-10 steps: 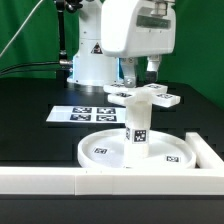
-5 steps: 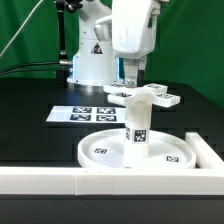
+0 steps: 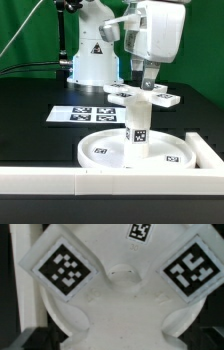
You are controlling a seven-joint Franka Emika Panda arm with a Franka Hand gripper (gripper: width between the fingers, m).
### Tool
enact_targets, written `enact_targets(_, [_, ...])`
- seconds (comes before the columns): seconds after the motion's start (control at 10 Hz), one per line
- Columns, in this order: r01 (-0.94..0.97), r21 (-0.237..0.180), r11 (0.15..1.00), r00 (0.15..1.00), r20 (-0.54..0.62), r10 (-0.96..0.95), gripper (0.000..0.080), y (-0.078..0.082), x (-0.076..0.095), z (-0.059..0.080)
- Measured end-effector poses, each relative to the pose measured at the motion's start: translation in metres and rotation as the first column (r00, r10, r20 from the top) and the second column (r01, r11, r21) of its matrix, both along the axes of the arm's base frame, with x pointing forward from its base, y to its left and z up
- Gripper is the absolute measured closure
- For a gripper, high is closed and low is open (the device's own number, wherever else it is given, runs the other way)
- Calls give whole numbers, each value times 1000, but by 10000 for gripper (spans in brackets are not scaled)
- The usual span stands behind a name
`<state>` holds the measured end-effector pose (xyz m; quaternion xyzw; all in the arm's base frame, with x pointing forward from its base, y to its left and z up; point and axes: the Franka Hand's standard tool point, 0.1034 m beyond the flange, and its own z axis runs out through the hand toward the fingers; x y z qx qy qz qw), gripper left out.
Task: Assemble round table
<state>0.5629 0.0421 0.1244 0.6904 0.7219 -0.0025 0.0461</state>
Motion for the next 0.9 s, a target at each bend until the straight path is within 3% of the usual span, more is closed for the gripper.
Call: enact_targets(0.9, [26,-7,1000,999,-26,-26,173,-7,-5,-16])
